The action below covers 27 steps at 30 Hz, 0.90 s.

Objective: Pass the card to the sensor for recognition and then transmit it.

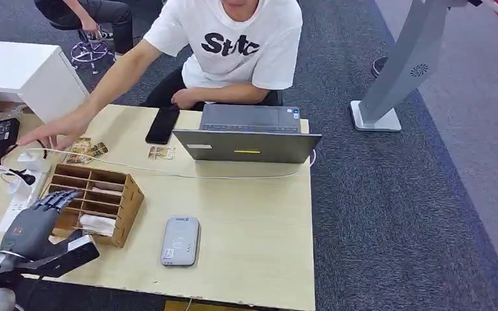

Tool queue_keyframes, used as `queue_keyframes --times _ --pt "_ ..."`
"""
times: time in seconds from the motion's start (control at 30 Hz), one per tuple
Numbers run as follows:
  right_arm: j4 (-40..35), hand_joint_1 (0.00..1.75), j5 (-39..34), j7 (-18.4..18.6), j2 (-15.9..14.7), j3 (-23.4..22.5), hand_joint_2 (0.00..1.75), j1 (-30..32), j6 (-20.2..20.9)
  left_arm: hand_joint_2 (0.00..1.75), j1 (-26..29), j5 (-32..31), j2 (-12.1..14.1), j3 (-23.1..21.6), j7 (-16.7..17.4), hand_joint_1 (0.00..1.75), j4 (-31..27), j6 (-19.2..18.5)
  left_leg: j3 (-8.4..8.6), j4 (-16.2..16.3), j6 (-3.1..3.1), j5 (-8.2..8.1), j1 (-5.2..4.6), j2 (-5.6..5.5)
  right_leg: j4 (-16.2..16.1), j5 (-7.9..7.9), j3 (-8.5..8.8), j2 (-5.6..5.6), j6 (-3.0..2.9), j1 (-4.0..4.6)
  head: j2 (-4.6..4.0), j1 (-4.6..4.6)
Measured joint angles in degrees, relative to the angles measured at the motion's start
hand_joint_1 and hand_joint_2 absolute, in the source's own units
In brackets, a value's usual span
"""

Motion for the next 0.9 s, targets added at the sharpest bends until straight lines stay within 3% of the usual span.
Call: queue_keyframes --times 0.73,0.9 --pt "0.0 0.0 0.5 0.6 -0.2 1.9 1.75 -0.1 0.3 1.75 -0.5 3.1 0.0 -2.4 -0.1 1.75 4.3 -2.9 0.0 0.0 0.0 0.0 0.0 -0.01 0.0 0.0 0.02 -0.01 0.0 0.0 0.0 0.0" --pt "0.0 0.0 0.0 0.5 -0.2 2.2 1.75 -0.1 0.3 1.75 -1.0 1.7 -0.2 -3.0 1.0 1.75 5.3 -0.5 0.02 0.0 0.0 0.0 0.0 -0.01 0.0 0.0 0.02 -0.01 0.0 0.0 0.0 0.0"
